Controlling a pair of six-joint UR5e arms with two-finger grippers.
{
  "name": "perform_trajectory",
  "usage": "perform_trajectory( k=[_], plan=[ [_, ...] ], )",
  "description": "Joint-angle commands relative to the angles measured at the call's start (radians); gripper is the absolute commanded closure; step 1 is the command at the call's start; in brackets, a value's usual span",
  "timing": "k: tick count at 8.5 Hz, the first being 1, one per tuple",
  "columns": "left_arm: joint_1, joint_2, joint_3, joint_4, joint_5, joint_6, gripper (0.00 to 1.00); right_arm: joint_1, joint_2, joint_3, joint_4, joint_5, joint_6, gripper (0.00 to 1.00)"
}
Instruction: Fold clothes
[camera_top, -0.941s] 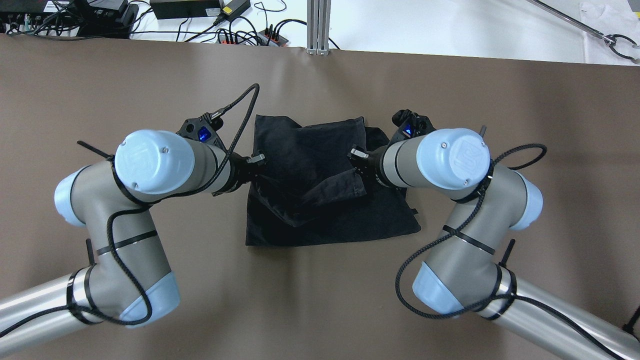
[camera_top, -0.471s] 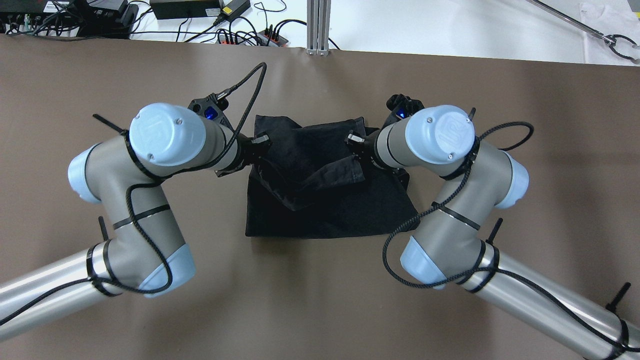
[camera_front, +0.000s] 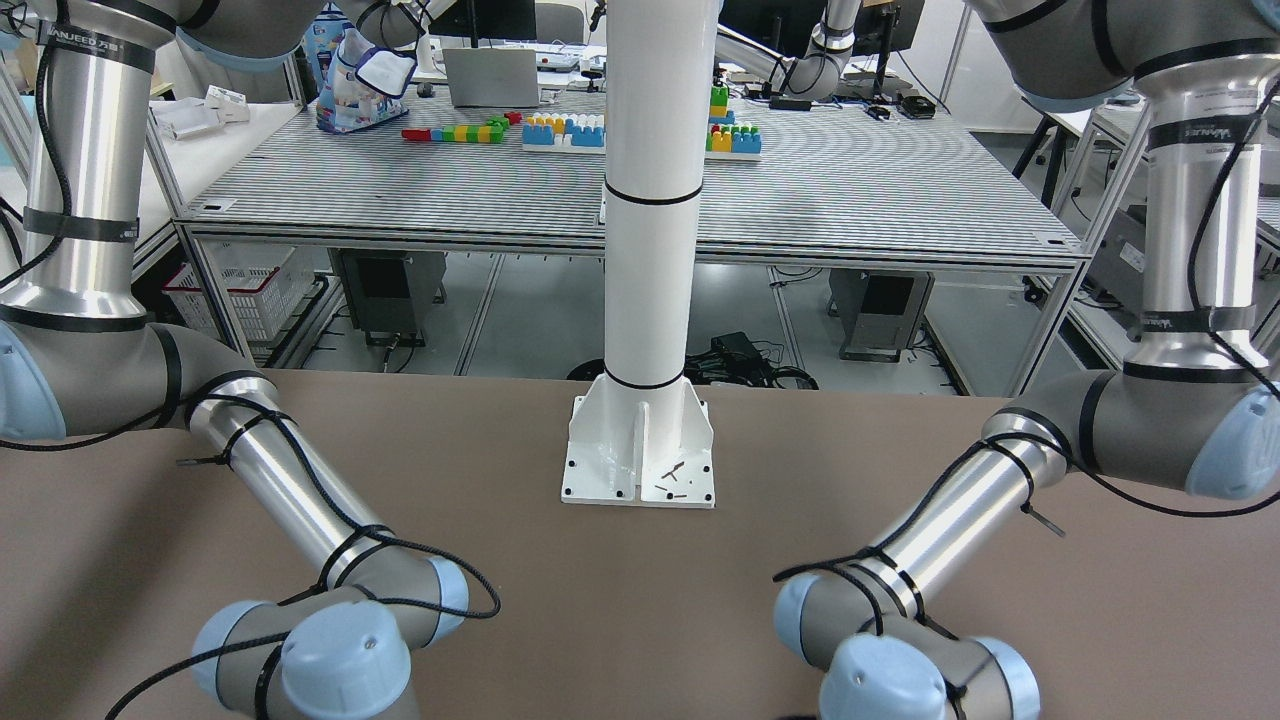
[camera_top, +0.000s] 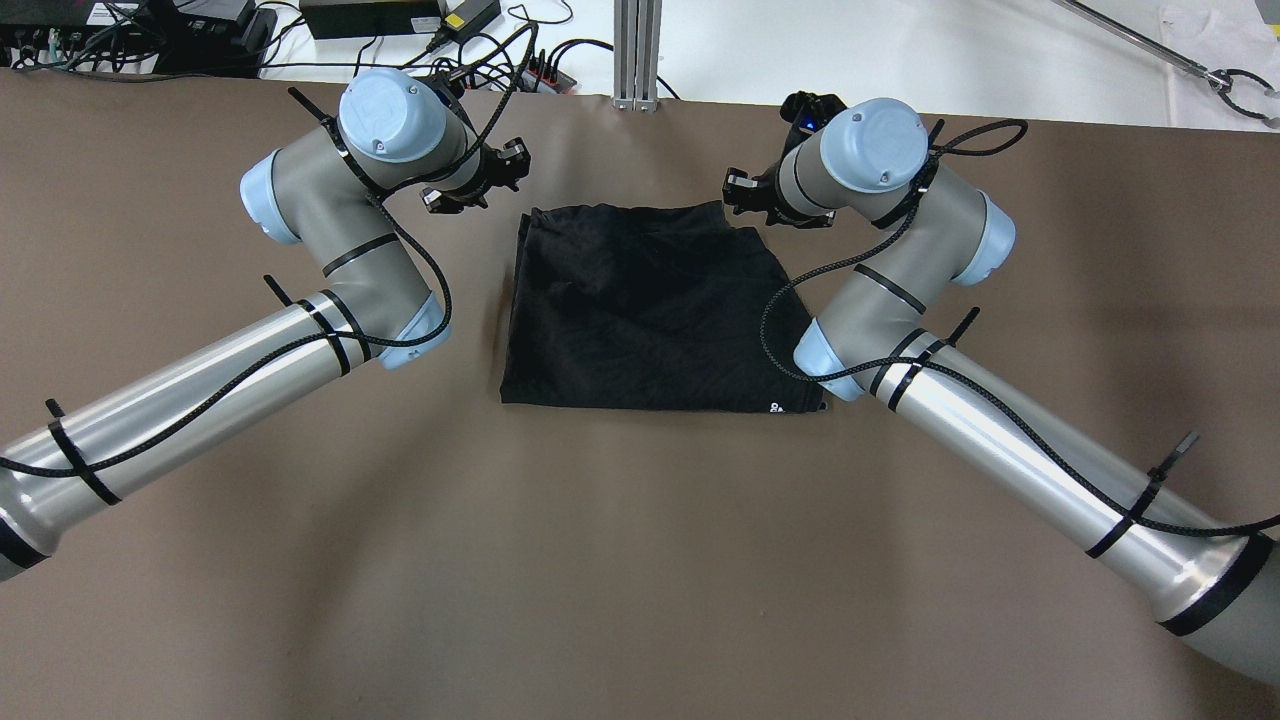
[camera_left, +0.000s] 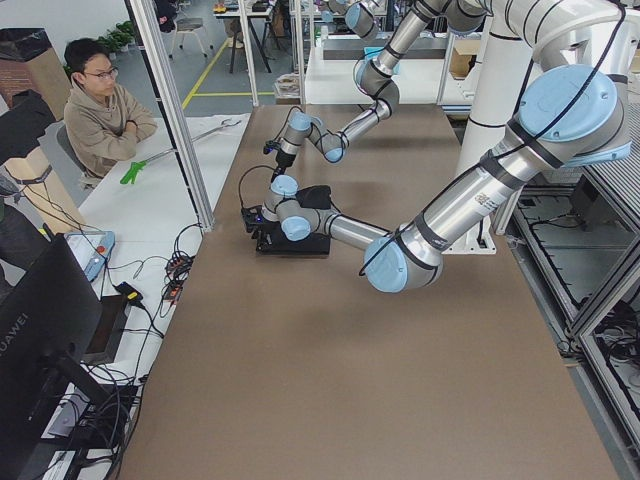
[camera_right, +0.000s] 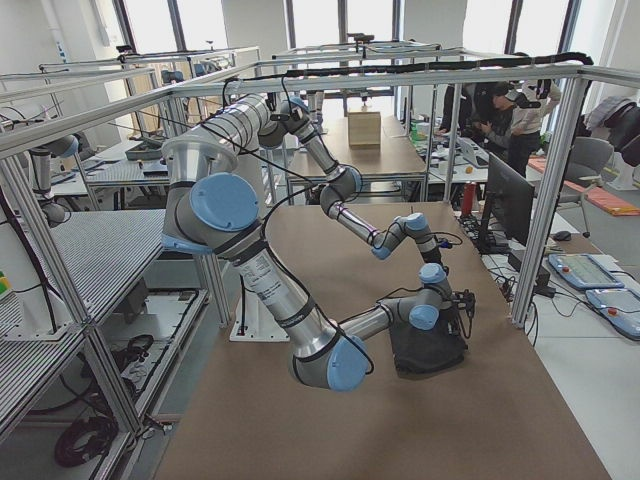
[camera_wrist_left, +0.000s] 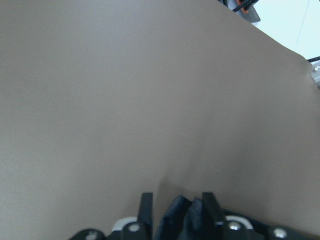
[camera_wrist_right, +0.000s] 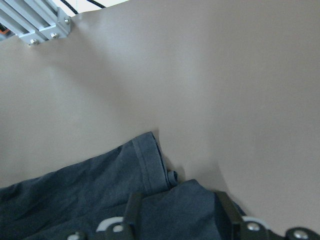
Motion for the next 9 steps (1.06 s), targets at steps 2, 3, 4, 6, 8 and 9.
perform_trajectory(
  k=[2, 3, 4, 6, 8, 9],
  plan=[
    [-0.028, -0.004, 0.006, -0.006, -0.008, 0.055, 0.00, 0.025, 0.000, -0.024, 0.008, -0.009, -0.114, 0.06],
    [-0.042, -0.003, 0.000, -0.004, -0.008, 0.145, 0.00, 0.031, -0.012, -0.032, 0.006, -0.012, -0.235, 0.06],
    [-0.045, 0.011, 0.000, 0.001, 0.007, 0.279, 0.00, 0.048, -0.043, -0.033, 0.006, -0.017, -0.391, 0.06],
    [-0.092, 0.096, -0.031, -0.001, 0.053, 0.493, 0.00, 0.092, -0.107, -0.033, -0.001, -0.092, -0.638, 0.06],
    [-0.155, 0.243, -0.090, -0.006, 0.180, 0.862, 0.00, 0.198, -0.198, -0.023, 0.003, -0.092, -0.809, 0.06],
    [-0.201, 0.306, -0.103, -0.012, 0.229, 1.000, 0.00, 0.251, -0.247, -0.022, 0.008, -0.093, -0.927, 0.06]
  ],
)
